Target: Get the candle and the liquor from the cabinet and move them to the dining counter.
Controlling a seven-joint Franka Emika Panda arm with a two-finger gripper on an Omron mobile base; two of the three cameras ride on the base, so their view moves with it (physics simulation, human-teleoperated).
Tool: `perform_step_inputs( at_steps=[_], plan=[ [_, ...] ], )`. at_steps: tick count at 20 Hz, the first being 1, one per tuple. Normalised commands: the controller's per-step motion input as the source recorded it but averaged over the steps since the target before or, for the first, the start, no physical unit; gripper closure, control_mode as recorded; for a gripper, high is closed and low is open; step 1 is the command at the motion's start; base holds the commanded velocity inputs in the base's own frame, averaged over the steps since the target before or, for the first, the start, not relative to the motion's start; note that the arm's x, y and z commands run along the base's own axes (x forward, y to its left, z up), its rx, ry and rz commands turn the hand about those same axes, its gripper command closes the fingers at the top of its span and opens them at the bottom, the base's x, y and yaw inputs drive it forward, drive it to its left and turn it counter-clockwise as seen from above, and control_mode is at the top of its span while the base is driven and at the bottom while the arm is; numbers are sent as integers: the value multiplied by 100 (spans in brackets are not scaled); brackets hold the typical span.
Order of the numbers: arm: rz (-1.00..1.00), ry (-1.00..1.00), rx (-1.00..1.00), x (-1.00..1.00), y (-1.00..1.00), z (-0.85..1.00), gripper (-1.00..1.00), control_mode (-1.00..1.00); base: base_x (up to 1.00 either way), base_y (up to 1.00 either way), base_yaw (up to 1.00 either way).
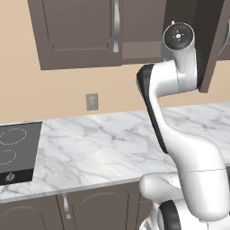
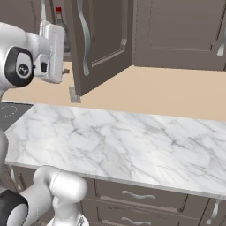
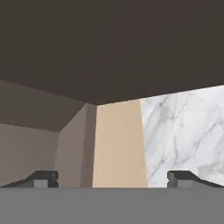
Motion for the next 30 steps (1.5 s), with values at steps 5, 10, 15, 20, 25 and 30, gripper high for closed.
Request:
perform_step_inputs(
  at_steps=[5,10,15,20,25,30],
  plan=[
    [-35,-1,-10,30,-36,-8,-100,-100,0,0,0],
    [-34,0,-9,12,-41,0,-100,-100,0,0,0],
    [-29,-9,-6,0,-57,-3,-100,-100,0,0,0],
    [-25,-6,-2,-6,-57,-1,-100,-100,0,0,0],
    [-21,-4,0,-25,-62,0,-100,-100,0,0,0],
    [-19,0,0,-18,-74,0,-100,-100,0,0,0]
  ],
)
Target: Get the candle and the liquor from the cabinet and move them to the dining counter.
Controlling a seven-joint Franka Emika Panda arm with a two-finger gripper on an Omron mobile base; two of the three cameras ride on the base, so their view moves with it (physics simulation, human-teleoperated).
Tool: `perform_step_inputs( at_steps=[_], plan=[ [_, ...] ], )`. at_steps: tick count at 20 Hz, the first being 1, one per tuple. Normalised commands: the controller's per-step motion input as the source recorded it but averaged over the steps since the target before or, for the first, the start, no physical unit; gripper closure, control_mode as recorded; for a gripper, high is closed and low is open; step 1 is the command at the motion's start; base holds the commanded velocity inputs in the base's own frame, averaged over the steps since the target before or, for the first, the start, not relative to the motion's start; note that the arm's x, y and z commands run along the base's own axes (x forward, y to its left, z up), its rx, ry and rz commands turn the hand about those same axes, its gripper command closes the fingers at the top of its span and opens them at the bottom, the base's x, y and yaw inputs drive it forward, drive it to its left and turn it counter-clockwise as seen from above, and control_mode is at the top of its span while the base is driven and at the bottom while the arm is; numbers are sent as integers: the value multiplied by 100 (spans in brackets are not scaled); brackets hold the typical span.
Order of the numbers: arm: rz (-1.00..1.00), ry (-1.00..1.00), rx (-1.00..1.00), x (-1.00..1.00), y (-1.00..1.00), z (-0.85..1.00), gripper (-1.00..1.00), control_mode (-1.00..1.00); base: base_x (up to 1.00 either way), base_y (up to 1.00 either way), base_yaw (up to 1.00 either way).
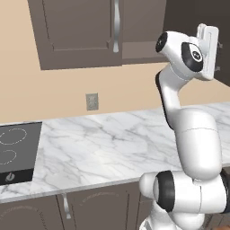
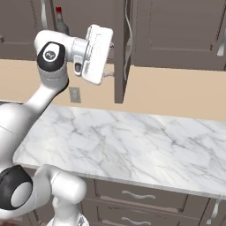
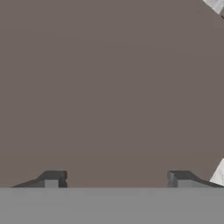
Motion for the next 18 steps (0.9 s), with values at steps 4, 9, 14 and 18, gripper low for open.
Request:
perform_step_inputs(
  at_steps=[4,9,14,18],
  plan=[
    [-10,-5,0,-6,-18,-7,-100,-100,0,0,0],
    [2,-19,0,-9,47,-2,-100,-100,0,0,0],
    [14,-8,-1,-18,69,3,-100,-100,0,0,0],
    [35,7,-6,-19,70,1,-100,-100,0,0,0]
  ],
)
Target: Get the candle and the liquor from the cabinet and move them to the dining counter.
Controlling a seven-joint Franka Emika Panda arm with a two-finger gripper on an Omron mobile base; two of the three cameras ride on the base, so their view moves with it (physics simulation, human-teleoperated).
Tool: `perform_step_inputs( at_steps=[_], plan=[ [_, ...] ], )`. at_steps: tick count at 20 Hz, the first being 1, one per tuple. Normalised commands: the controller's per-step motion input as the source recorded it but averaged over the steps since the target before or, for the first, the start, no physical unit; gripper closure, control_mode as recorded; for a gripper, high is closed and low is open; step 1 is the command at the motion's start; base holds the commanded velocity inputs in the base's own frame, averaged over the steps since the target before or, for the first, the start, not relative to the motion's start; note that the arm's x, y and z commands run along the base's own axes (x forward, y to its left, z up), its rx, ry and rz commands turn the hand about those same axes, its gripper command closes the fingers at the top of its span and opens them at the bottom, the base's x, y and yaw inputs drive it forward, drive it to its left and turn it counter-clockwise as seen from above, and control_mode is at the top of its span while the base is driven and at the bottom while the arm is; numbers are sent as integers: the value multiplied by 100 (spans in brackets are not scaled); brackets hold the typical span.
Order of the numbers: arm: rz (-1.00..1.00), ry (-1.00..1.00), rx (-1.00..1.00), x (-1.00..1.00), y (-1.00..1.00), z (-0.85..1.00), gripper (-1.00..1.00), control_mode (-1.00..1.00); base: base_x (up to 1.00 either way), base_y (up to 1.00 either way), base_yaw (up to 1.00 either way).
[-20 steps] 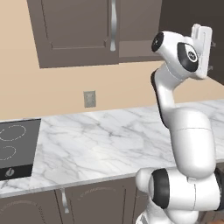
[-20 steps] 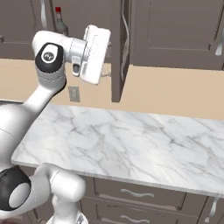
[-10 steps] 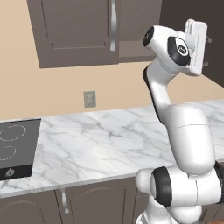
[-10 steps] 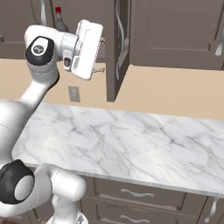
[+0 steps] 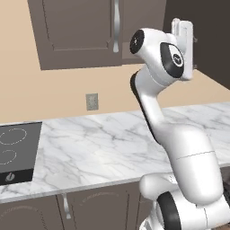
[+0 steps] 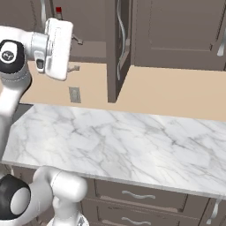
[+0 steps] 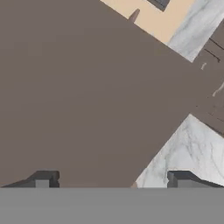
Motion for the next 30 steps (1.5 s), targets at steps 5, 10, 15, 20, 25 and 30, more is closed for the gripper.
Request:
perform_step_inputs(
  at_steps=[5,10,15,20,25,30],
  plan=[
    [53,5,-16,-23,66,1,-100,-100,0,0,0],
    [60,6,-28,-22,55,13,-100,-100,0,0,0],
    [41,9,-31,0,55,7,-100,-100,0,0,0],
    [10,13,-25,16,47,12,-100,-100,0,0,0],
    [0,27,-29,21,50,19,-100,-100,0,0,0],
    [2,26,-20,41,33,24,-100,-100,0,0,0]
  ],
)
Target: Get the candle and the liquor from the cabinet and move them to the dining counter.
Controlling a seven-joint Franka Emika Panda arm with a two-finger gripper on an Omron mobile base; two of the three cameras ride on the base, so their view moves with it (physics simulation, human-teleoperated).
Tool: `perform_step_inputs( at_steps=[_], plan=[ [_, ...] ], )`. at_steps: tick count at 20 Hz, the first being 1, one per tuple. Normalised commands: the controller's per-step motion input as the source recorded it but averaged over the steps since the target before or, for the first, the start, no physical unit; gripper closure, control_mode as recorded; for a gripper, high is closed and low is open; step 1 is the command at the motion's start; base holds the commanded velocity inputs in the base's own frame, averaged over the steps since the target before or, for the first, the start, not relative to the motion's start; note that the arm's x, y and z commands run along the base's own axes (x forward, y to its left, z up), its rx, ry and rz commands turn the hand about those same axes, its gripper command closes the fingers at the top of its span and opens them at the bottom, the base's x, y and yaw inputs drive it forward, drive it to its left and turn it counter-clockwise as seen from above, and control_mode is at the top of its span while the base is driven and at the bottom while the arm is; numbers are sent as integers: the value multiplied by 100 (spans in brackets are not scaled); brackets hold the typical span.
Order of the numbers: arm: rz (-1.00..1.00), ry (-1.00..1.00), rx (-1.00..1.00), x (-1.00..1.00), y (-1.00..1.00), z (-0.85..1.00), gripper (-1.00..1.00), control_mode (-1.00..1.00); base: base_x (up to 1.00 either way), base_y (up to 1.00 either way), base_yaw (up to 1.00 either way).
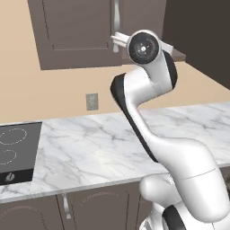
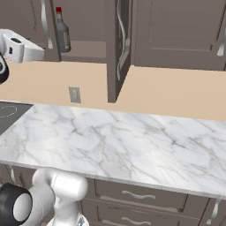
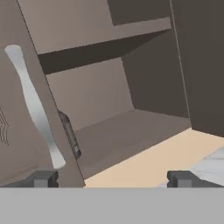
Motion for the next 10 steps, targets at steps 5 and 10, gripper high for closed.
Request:
perform_step_inputs(
  at_steps=[5,10],
  plan=[
    [9,20,-14,39,10,27,-100,-100,0,0,0],
    [7,17,-14,47,10,14,-100,-100,0,0,0]
  ],
)
